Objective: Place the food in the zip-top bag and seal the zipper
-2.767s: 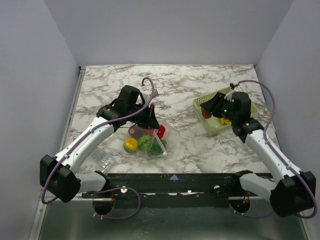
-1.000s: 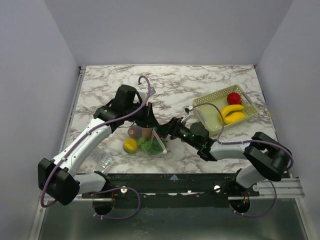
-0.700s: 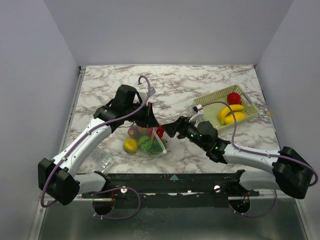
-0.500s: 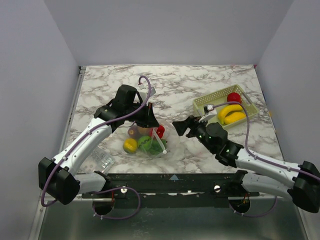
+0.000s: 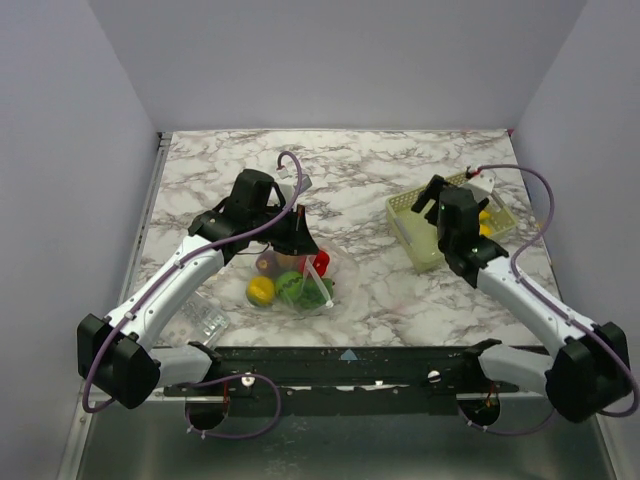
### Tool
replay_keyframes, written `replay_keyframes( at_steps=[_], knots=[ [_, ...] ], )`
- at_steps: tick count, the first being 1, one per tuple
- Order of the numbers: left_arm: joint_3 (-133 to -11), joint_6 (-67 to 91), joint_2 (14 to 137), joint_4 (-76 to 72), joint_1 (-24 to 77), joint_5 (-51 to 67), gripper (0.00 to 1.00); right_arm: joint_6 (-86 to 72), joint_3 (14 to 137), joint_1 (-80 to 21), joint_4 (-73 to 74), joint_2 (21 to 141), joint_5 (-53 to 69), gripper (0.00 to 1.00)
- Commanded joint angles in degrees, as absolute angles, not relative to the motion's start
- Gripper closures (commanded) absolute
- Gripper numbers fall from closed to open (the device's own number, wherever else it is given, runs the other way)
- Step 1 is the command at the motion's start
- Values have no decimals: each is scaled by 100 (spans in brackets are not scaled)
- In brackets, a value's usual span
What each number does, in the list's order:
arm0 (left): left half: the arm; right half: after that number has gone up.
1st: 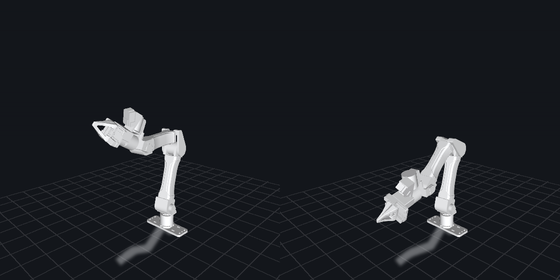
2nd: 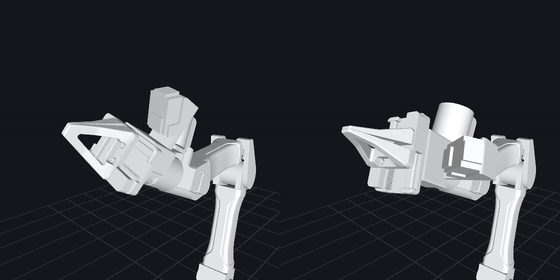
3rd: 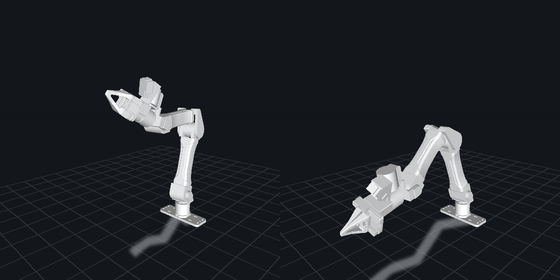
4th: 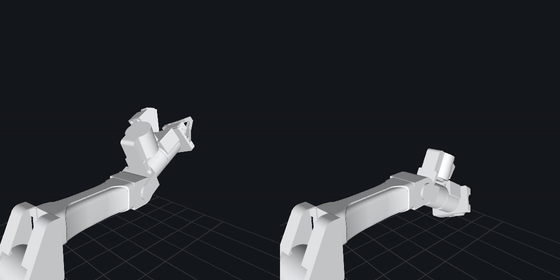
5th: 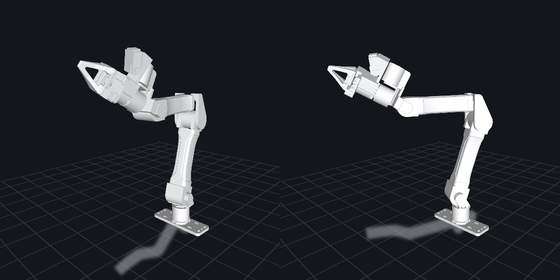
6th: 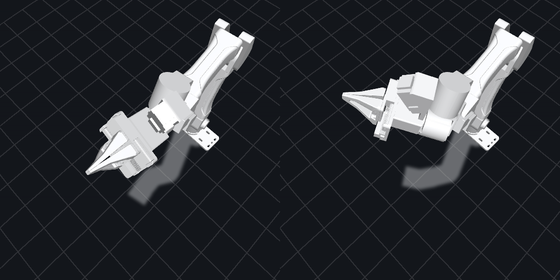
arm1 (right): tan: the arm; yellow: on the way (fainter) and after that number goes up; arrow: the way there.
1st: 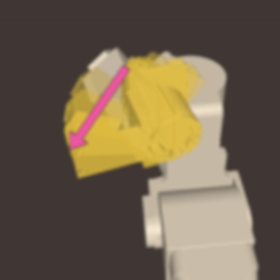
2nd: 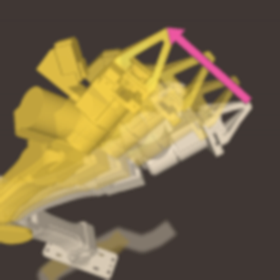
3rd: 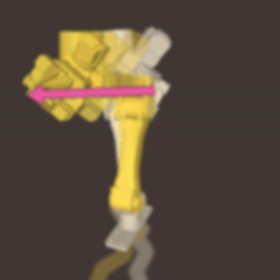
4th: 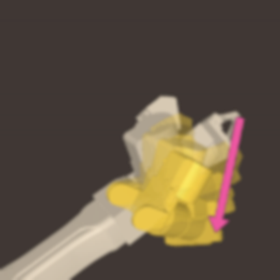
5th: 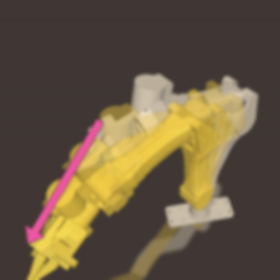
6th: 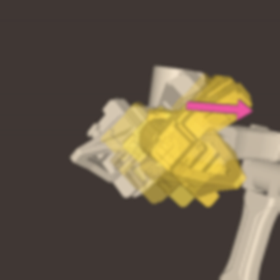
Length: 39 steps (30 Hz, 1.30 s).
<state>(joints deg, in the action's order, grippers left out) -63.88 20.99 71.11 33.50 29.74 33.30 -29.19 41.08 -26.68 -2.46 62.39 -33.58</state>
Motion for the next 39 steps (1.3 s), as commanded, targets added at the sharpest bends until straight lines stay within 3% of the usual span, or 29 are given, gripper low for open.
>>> replay_keyframes(
  at_steps=[1, 13, 31, 34, 39],
  knots=[
    [-6355, 2100, 7021, 3274, 2953, 3528, 100, -2994, 5033, -1859, 544, 7364, -3345, 11],
    [-6346, 2109, 7026, 3257, 2962, 3560, 100, -2478, 7378, -686, 1424, 10502, -3773, 3],
    [-6383, 2092, 7115, 3282, 2953, 3595, 100, -1829, 7991, -229, 1080, 11596, -3687, 3],
    [-6373, 2092, 7102, 3276, 2949, 3586, 100, -1818, 8016, -233, 1056, 11679, -3750, 9],
    [-6372, 2092, 7092, 3278, 2953, 3562, 100, -1771, 7765, -234, 881, 11263, -3464, 33]
  ],
)
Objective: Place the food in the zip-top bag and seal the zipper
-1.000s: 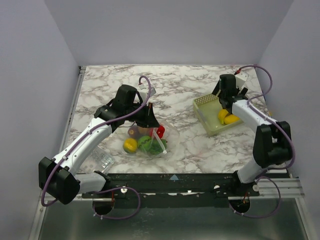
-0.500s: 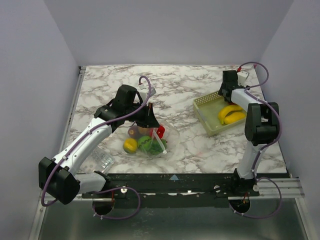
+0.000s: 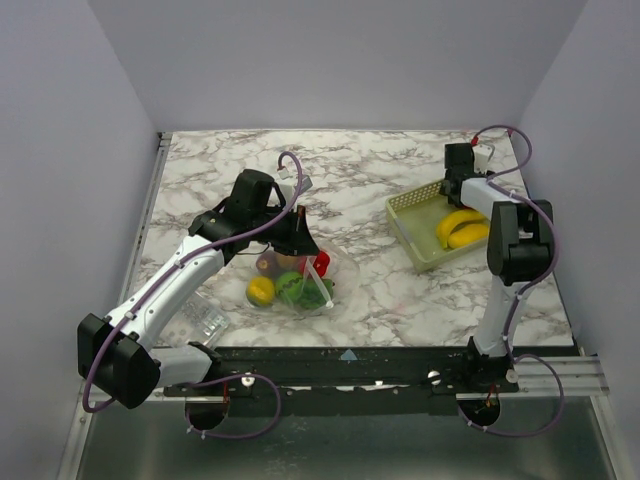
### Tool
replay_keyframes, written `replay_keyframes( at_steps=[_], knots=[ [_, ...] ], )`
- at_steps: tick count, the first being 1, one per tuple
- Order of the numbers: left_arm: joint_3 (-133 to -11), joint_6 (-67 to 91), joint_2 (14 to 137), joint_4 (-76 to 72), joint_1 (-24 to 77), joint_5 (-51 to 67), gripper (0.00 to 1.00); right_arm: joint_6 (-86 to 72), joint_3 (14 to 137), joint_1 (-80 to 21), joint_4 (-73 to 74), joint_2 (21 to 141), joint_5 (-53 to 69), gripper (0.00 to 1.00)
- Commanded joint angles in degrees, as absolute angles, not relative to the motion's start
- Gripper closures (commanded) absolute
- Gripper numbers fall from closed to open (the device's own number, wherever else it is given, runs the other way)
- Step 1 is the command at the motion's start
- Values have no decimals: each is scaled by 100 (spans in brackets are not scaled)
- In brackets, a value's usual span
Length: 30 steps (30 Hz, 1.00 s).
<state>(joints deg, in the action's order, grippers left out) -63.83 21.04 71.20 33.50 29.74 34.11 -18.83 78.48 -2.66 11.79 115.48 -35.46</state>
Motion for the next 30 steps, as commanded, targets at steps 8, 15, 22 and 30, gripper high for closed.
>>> replay_keyframes(
  at_steps=[8, 15, 22, 30],
  knots=[
    [-6380, 2092, 7119, 3271, 2953, 3560, 100, -1664, 7102, -249, 596, 9977, -2323, 68],
    [-6407, 2074, 7177, 3313, 2951, 3514, 100, -2155, 5824, -269, -185, 8624, 57, 92],
    [-6407, 2081, 7208, 3311, 2944, 3528, 100, -2985, 3820, -267, -2226, 7131, 2663, 100],
    [-6407, 2083, 7189, 3299, 2944, 3543, 100, -4483, 2780, -290, -4390, 6585, 5137, 99]
  ],
)
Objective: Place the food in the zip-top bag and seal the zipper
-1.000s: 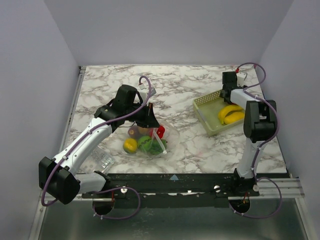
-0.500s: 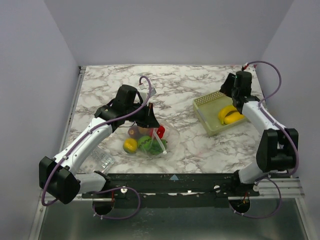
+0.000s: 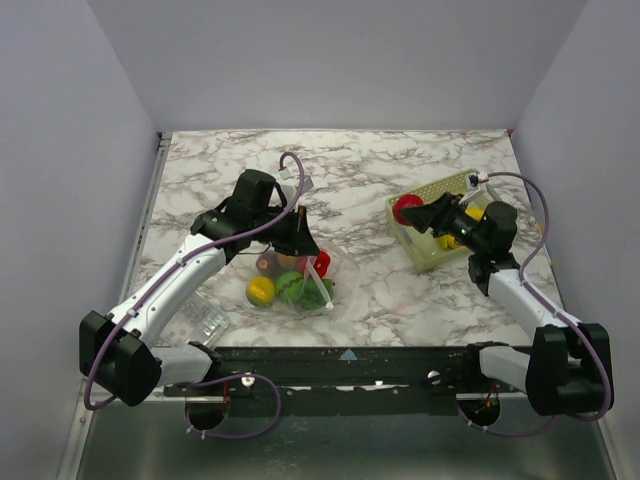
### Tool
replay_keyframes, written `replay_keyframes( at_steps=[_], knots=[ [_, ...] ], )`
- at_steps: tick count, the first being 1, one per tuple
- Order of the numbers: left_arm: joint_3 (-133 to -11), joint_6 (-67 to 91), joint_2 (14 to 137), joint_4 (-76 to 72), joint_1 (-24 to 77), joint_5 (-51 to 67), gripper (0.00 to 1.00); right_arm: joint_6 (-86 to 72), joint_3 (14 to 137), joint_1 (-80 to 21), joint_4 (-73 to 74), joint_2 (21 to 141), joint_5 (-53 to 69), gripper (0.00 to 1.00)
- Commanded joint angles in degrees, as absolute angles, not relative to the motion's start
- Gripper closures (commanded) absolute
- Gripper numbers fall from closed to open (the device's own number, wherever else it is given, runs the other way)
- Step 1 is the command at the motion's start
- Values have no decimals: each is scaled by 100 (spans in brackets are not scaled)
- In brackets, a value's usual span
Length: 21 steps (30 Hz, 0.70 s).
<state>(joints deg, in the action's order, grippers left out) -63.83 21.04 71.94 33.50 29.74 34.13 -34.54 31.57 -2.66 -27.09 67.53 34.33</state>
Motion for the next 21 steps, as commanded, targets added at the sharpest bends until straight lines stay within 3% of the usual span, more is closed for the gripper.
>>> replay_keyframes(
  at_steps=[1, 5, 9, 18, 21],
  knots=[
    [-6403, 2084, 7199, 3296, 2944, 3542, 100, -4791, 2626, -313, -4723, 6602, 5334, 100],
    [-6407, 2092, 7207, 3296, 2944, 3553, 100, -5965, 2026, -617, -6621, 6812, 5959, 99],
    [-6399, 2092, 7210, 3296, 2944, 3552, 100, -6487, 1726, -1206, -7494, 6978, 6100, 99],
    [-6407, 2075, 7228, 3313, 2944, 3512, 100, -5290, 1850, -2505, -5780, 6966, 4644, 99],
    [-6398, 2065, 7213, 3322, 2944, 3472, 100, -5406, 1910, -2638, -5921, 7260, 4340, 99]
  ],
)
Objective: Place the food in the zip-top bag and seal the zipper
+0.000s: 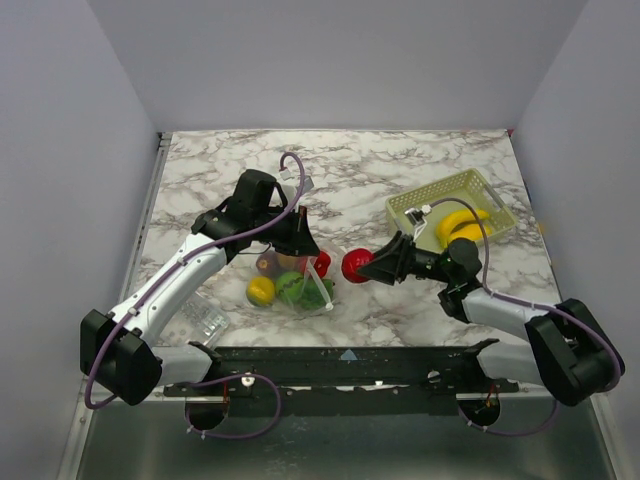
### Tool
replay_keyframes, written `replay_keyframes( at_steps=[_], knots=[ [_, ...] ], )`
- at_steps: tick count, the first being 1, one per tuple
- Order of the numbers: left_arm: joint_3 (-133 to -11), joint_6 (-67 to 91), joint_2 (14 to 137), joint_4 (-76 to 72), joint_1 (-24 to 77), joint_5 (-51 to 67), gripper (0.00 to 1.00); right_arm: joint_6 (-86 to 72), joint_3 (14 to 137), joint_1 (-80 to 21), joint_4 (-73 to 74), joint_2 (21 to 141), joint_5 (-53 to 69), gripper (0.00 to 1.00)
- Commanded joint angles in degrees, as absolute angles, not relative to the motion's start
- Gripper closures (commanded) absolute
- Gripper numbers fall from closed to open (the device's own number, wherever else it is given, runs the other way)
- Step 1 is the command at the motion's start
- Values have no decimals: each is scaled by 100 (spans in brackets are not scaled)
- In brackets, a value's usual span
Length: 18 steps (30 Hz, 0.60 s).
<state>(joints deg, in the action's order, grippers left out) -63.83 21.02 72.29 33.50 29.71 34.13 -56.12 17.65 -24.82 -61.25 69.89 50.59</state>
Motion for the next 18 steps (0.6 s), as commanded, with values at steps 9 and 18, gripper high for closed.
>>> replay_keyframes(
  at_steps=[9, 18],
  knots=[
    [-6407, 2057, 7178, 3323, 2944, 3475, 100, -5914, 2555, -3521, -7120, 9045, 4166, 82],
    [-6363, 2083, 7067, 3259, 2944, 3463, 100, -6835, 2945, -4015, -8479, 10401, 2918, 65]
  ],
)
